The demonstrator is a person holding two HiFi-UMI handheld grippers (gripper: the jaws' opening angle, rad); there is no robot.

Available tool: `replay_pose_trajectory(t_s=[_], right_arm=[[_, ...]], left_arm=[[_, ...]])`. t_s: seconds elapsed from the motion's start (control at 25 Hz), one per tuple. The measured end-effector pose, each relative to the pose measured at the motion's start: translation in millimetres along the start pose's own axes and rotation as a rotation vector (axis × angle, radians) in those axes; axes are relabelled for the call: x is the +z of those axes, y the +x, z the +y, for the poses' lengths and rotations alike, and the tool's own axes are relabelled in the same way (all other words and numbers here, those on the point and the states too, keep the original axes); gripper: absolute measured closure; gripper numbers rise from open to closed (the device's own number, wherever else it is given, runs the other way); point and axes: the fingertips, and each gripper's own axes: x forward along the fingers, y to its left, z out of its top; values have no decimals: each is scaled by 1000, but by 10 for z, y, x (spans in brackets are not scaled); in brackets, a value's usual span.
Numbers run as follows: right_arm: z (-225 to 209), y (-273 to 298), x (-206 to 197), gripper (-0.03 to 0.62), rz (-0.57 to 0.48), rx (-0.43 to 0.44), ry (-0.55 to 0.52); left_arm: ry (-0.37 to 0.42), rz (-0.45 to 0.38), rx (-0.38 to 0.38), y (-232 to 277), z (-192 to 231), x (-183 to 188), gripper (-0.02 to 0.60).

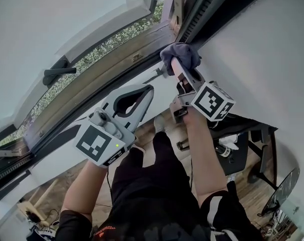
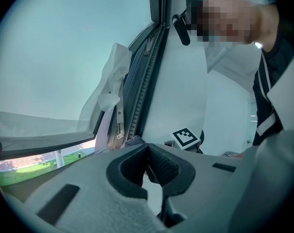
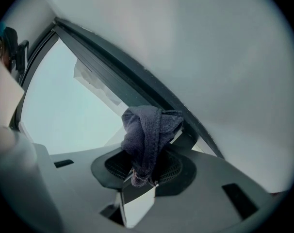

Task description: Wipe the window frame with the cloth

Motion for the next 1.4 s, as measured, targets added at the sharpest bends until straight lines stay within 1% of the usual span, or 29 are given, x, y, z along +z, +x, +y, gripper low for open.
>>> replay_pose_trajectory(t_s=[0.28, 0.4, 1.12, 1.4], right_arm=[[-137, 24, -146, 480, 23, 7, 81], [-175, 30, -178, 480, 29, 7, 97], [-241, -3, -256, 480, 39, 11, 117], [-116, -57, -215, 480, 45, 21, 81]], left_arm=[[-11, 6, 4, 22, 15, -71, 561], [-16, 11, 7, 27, 18, -97, 561], [-36, 21, 29, -60, 20, -224, 561], [-34, 21, 49, -202, 2, -187, 561]])
